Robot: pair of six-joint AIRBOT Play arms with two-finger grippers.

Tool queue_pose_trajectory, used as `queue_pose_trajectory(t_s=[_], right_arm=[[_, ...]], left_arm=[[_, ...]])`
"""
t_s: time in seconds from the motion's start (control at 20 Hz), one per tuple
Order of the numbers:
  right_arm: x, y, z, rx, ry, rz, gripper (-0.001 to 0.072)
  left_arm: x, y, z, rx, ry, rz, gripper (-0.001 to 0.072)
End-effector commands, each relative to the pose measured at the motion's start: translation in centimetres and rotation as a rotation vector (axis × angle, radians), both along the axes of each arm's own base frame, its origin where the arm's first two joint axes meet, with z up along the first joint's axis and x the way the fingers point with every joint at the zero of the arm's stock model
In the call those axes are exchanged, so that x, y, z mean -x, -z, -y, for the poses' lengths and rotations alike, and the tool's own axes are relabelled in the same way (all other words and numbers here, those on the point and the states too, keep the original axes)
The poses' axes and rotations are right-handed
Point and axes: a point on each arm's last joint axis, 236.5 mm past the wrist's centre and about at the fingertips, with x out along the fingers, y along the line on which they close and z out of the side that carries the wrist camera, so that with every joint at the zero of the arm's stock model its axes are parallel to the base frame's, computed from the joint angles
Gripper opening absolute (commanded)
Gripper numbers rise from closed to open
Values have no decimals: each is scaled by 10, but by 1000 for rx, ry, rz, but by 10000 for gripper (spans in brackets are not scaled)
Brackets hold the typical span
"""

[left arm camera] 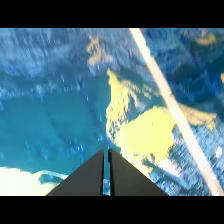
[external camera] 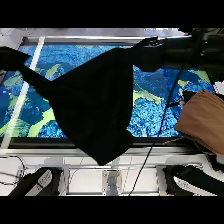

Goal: Fold the clothes and pants, and hang the long-sleeved shirts on hangers.

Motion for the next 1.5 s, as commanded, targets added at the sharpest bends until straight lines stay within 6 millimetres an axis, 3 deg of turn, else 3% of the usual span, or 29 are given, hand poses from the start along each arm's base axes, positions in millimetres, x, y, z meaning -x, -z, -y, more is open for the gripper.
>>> queue_pose_trajectory(t_s=[0.0, 0.15, 0.25, 0.35, 0.45, 0.5, 0.6, 0.7, 0.8, 0.95, 1.15, 1.25, 1.35, 1.45], right_arm=[[-82, 75, 56, 114, 181, -162, 10], [-155, 154, 83, 108, 275, -289, 11], [-196, 201, 86, 113, 307, -289, 11], [-230, 237, 82, 74, 344, -286, 10], [-241, 264, 81, 79, 343, -300, 11], [-236, 271, 79, 101, 317, -316, 11], [-207, 279, 72, 167, 216, -384, 11], [-157, 283, 67, 284, 84, -480, 11], [-115, 281, 63, 411, -10, -541, 11], [-58, 286, 35, 514, -164, -621, 11], [0, 343, 7, 593, -280, -754, 12], [18, 379, 5, 609, -276, -811, 11], [18, 409, 5, 589, -215, -818, 11], [11, 425, 4, 570, -170, -796, 11]], left_arm=[[-61, 96, -30, -84, -142, -220, 28], [-118, 182, -38, -39, -185, -332, 27], [-154, 229, -37, -10, -219, -338, 27], [-189, 256, -42, -4, -270, -283, 28], [-206, 267, -44, -5, -284, -260, 27], [-207, 267, -44, -7, -280, -262, 27], [-193, 265, -40, -54, -215, -289, 28], [-164, 265, -43, -157, -134, -358, 27], [-141, 256, -63, -289, -119, -400, 27], [-104, 251, -72, -368, -79, -510, 27], [-61, 287, -66, -373, -19, -686, 26], [-42, 311, -74, -409, -14, -759, 26], [-24, 329, -85, -461, -11, -818, 26], [-15, 339, -87, -470, -6, -846, 26]])
